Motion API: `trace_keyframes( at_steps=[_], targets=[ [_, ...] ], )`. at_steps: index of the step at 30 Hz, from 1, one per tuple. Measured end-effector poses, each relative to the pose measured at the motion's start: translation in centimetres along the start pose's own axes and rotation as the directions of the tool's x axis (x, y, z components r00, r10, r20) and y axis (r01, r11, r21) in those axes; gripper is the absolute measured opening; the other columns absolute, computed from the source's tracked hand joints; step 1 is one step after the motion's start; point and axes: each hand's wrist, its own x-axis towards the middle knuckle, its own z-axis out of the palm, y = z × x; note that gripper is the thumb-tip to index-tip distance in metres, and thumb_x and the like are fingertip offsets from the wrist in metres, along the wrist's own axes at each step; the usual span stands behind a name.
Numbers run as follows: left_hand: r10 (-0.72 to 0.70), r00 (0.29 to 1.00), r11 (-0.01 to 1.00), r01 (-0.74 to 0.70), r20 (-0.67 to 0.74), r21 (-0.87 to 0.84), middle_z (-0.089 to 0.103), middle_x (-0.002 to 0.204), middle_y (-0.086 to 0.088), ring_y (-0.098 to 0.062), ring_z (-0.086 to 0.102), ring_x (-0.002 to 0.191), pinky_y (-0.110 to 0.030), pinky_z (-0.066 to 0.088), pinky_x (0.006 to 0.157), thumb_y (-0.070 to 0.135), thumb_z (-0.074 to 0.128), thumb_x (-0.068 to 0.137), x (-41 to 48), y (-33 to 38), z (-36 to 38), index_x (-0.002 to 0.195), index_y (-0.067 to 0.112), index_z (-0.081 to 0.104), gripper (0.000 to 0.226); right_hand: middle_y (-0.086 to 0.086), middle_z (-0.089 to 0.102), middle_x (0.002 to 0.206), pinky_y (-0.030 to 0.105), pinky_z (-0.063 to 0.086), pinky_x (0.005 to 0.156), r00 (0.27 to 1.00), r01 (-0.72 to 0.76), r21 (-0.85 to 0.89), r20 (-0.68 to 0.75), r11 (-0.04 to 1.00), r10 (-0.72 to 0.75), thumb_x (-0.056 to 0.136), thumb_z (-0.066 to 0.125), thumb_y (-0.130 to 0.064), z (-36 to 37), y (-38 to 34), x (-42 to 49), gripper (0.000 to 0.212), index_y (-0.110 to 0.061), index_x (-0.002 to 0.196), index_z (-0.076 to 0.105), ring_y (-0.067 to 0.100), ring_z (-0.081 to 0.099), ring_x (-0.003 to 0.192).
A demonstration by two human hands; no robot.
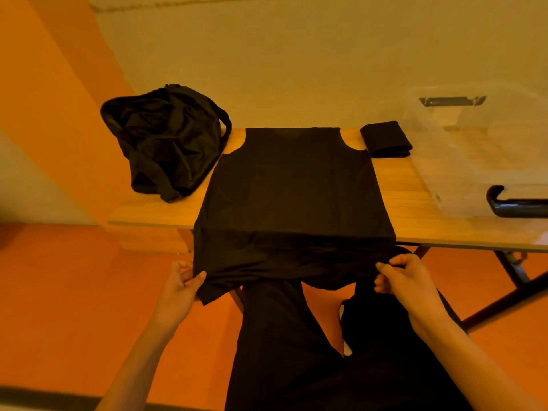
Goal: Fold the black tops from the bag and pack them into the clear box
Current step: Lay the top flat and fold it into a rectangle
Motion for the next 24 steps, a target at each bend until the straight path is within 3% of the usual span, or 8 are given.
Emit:
trace_keyframes(
  at_steps=[5, 8, 11, 14, 16, 19, 22, 24],
  targets=[
    [0.087, 0.994, 0.987, -0.096, 0.070, 0.127, 0.070, 0.114, 0.001, -0.018, 0.068, 0.107, -0.047, 0.052, 0.095, 0.024, 0.055, 0.104, -1.7, 0.6, -1.7, 0.116, 0.017, 0.064, 0.017, 0.009, 0.073, 0.091, 0.032, 0.051, 0.072, 0.991, -0.067, -0.139, 0.103, 0.988, 0.081, 0.089, 0.076, -0.018, 0.4, 0.5, 1.0, 0.061, -0.008, 0.141, 0.047, 0.021, 0.068, 0.084],
    [0.090, 0.992, 0.983, -0.103, 0.091, 0.152, 0.071, 0.104, -0.008, -0.024, 0.069, 0.101, -0.055, 0.051, 0.094, 0.030, 0.056, 0.103, -1.8, 1.0, -2.0, 0.105, 0.009, 0.069, 0.025, 0.013, 0.069, 0.090, 0.033, 0.050, 0.064, 0.981, -0.163, -0.034, 0.103, 0.986, 0.166, 0.086, 0.079, -0.018, 1.5, 0.6, 2.7, 0.088, -0.016, 0.155, 0.025, 0.022, 0.063, 0.076],
    [0.066, 0.993, 0.986, -0.080, 0.095, 0.144, 0.067, 0.107, -0.019, -0.036, 0.065, 0.103, -0.060, 0.047, 0.099, 0.032, 0.057, 0.103, -1.3, 1.0, -2.0, 0.102, 0.005, 0.066, 0.029, 0.011, 0.064, 0.088, 0.029, 0.043, 0.055, 0.974, -0.211, 0.132, 0.114, 0.969, 0.196, 0.088, 0.075, -0.006, 2.4, 0.5, 4.0, 0.077, -0.020, 0.152, 0.034, 0.017, 0.053, 0.067],
    [0.058, 0.992, 0.990, -0.072, 0.113, 0.121, 0.072, 0.106, -0.010, -0.028, 0.068, 0.105, -0.053, 0.047, 0.101, 0.030, 0.056, 0.103, -1.1, 0.9, -1.6, 0.102, 0.009, 0.069, 0.024, 0.006, 0.066, 0.092, 0.027, 0.044, 0.058, 0.985, -0.157, 0.174, 0.092, 0.972, 0.143, 0.092, 0.071, -0.009, 2.4, 0.2, 3.8, 0.040, -0.017, 0.130, 0.061, 0.013, 0.052, 0.068],
    [0.052, 0.991, 0.994, -0.063, 0.122, 0.086, 0.074, 0.103, -0.007, -0.023, 0.069, 0.105, -0.050, 0.048, 0.102, 0.027, 0.056, 0.103, -1.1, 0.6, -1.5, 0.099, 0.005, 0.068, 0.025, 0.004, 0.071, 0.093, 0.029, 0.050, 0.066, 0.992, -0.117, 0.149, 0.071, 0.982, 0.107, 0.093, 0.071, -0.015, 1.9, 0.4, 3.0, 0.022, -0.017, 0.114, 0.071, 0.016, 0.061, 0.076],
    [0.059, 0.987, 0.998, -0.064, 0.148, 0.028, 0.068, 0.101, -0.017, -0.029, 0.068, 0.103, -0.056, 0.047, 0.103, 0.025, 0.055, 0.103, -1.4, 0.4, -1.8, 0.094, -0.006, 0.055, 0.032, 0.001, 0.076, 0.096, 0.045, 0.059, 0.085, 0.997, -0.043, 0.013, 0.071, 0.999, 0.042, 0.090, 0.075, -0.029, 0.6, 0.7, 1.6, 0.013, -0.027, 0.103, 0.077, 0.026, 0.071, 0.095],
    [0.070, 0.988, 0.997, -0.068, 0.137, -0.023, 0.058, 0.098, -0.028, -0.043, 0.062, 0.102, -0.061, 0.048, 0.097, 0.024, 0.056, 0.102, -2.0, 0.7, -2.1, 0.088, -0.002, 0.046, 0.031, 0.001, 0.077, 0.099, 0.047, 0.060, 0.087, 0.995, -0.015, 0.016, 0.099, 1.000, 0.014, 0.096, 0.067, -0.033, -0.7, 0.6, 0.3, 0.015, -0.026, 0.107, 0.073, 0.022, 0.074, 0.094],
    [0.077, 0.990, 0.997, -0.075, 0.122, -0.024, 0.065, 0.095, -0.025, -0.044, 0.064, 0.100, -0.061, 0.049, 0.092, 0.022, 0.057, 0.102, -2.3, 1.0, -2.0, 0.094, 0.003, 0.049, 0.022, 0.004, 0.075, 0.100, 0.047, 0.060, 0.084, 0.995, 0.058, -0.034, 0.077, 0.998, -0.056, 0.098, 0.062, -0.037, -1.2, 0.4, -0.4, 0.019, -0.021, 0.104, 0.071, 0.021, 0.073, 0.093]
  ],
)
